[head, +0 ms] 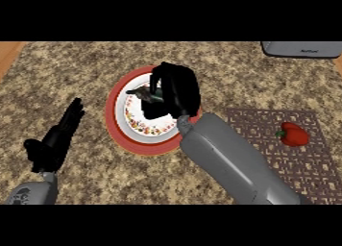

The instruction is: Pick the eggplant from the placemat and place it in the plate

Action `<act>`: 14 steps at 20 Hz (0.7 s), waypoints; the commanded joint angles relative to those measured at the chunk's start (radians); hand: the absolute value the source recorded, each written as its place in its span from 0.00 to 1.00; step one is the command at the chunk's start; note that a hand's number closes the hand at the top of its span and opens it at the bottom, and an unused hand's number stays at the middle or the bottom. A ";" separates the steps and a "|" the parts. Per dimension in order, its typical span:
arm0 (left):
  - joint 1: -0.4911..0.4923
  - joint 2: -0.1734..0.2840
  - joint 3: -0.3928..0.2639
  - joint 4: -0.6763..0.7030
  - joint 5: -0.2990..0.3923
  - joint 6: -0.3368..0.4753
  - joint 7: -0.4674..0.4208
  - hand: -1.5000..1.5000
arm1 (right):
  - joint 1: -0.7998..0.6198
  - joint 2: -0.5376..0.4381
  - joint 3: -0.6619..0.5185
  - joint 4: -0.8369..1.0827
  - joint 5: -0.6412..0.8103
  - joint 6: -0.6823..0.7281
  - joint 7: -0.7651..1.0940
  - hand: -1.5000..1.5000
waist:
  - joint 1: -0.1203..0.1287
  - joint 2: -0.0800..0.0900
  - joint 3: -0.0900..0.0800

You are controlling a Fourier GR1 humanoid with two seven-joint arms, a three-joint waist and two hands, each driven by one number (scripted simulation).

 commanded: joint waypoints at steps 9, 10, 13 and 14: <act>-0.033 -0.001 0.010 0.030 -0.014 0.000 0.001 0.50 | -0.123 0.001 0.092 0.252 -0.372 -0.287 -0.028 0.00 | 0.003 0.002 0.000; -0.039 -0.027 -0.015 0.062 -0.038 0.012 -0.035 0.50 | -0.104 0.001 0.132 0.224 -0.386 -0.377 -0.022 0.00 | 0.015 0.006 0.000; 0.000 -0.012 -0.001 0.008 -0.015 -0.001 -0.005 0.50 | -0.099 0.001 0.023 0.198 -0.437 -0.441 -0.133 0.00 | 0.005 0.002 0.001; 0.011 -0.007 0.019 0.025 -0.003 -0.005 -0.041 0.50 | -0.090 0.001 -0.016 0.163 -0.467 -0.439 -0.149 0.00 | -0.005 0.001 0.001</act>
